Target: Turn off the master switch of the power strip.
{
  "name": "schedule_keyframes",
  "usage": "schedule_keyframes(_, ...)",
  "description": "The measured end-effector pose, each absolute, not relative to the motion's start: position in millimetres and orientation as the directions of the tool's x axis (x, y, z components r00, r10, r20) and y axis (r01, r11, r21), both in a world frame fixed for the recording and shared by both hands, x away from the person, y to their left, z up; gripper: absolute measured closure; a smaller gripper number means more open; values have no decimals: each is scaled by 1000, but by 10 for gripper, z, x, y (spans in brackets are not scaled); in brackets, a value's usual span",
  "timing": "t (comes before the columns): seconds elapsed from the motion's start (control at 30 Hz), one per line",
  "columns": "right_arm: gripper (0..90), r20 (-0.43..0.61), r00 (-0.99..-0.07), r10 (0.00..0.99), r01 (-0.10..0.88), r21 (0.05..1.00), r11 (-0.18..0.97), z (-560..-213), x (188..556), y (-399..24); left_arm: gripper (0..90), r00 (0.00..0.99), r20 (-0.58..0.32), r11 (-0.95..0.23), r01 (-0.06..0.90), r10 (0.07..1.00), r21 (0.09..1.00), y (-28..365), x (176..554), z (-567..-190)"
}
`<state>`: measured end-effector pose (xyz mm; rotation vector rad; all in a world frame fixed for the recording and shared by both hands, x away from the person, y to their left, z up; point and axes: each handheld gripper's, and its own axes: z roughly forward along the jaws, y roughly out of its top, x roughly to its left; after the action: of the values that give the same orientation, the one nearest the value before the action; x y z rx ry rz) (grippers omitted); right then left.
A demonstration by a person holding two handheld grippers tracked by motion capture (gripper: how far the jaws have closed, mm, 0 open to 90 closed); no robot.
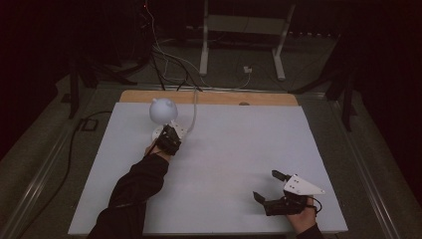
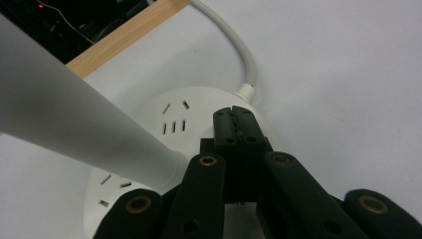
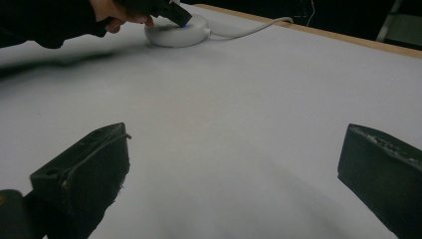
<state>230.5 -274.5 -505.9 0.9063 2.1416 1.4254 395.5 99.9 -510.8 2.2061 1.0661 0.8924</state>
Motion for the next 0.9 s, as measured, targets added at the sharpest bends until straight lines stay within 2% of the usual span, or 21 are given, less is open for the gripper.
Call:
schedule_keyframes(0.3,0,16,-706,708,290,918,269,-5059,2302,-2737,900,487,366,-589,462,793,663,970,3969,-5100)
schedule_keyframes(0.43,0,18,-703,711,293,918,266,-5060,2306,-2744,900,481,321,-550,473,816,688,981,3974,-5058)
schedule_keyframes(0.5,0,18,-702,712,291,920,264,-5058,2305,-2751,900,482,343,-564,450,806,693,963,3953,-5075)
schedule_keyframes(0.7,0,22,-699,715,292,921,257,-5057,2309,-2774,900,485,232,-471,457,843,755,1028,3945,-4965)
schedule_keyframes(0.9,0,21,-700,714,290,922,257,-5054,2308,-2773,900,501,222,-473,455,836,755,1042,3896,-4877)
